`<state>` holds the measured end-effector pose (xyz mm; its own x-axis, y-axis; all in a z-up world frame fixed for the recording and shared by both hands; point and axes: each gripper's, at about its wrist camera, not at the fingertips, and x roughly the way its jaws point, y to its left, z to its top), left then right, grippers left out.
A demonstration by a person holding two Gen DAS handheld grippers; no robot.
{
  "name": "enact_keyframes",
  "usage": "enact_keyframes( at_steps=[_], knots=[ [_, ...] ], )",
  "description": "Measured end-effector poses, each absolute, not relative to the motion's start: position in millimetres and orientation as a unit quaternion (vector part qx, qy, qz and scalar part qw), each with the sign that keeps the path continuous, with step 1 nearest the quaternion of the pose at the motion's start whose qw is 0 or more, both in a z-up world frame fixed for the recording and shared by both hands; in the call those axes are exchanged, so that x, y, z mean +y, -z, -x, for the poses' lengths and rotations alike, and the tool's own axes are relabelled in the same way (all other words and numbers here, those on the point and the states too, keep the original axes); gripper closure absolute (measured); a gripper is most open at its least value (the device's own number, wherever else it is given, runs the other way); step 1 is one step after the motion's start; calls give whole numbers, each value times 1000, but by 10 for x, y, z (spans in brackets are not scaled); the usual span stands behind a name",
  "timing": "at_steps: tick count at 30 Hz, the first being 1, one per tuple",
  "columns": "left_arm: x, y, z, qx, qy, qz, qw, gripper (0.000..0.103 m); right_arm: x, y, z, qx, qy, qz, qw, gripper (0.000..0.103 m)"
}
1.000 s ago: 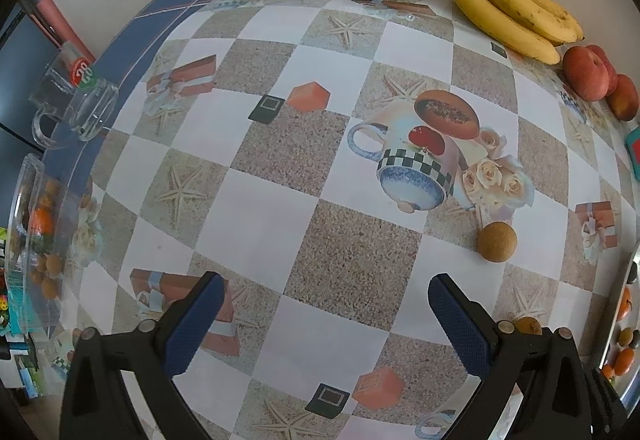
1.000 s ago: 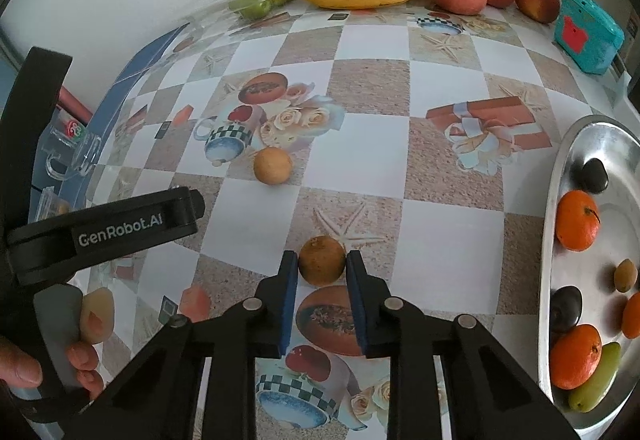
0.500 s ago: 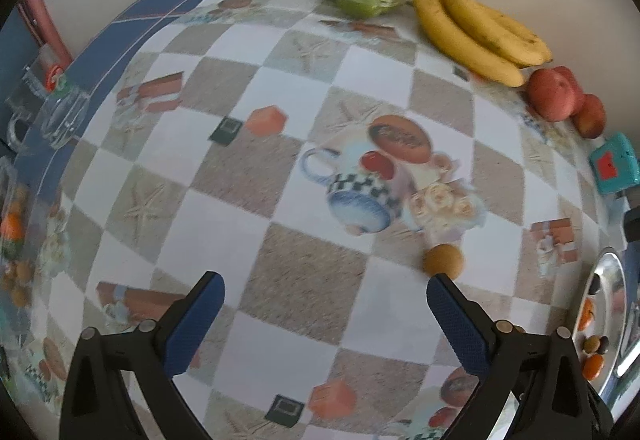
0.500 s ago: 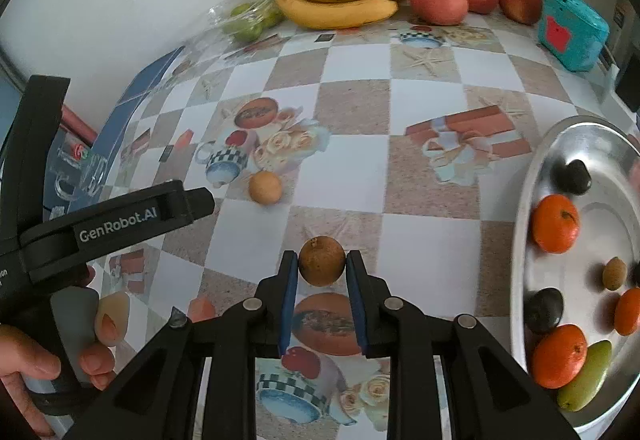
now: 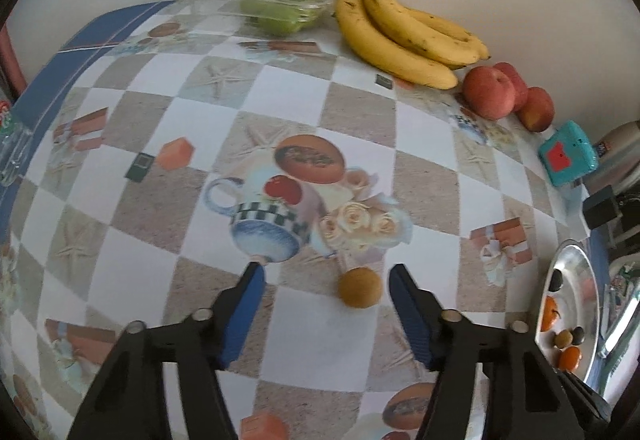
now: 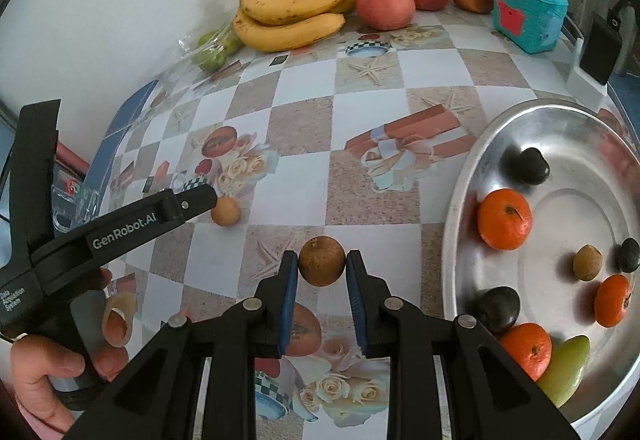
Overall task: Organize fruits
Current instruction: 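Grasp a second brown kiwi with the left tool while the right tool holds its kiwi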
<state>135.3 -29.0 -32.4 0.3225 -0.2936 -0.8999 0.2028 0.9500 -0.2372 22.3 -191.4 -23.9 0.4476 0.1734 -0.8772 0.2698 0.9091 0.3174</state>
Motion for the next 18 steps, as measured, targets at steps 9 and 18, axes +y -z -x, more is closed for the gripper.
enact_keyframes(
  at_steps=[9,18],
  knots=[
    [-348,427,-1353,564,166,52,807,52,-1956,237,-199,524,30,-218,823,77],
    [-413,473,-1329,573,179,52,798,75,-1968,237,-198,524,29,-221,822,77]
  ],
)
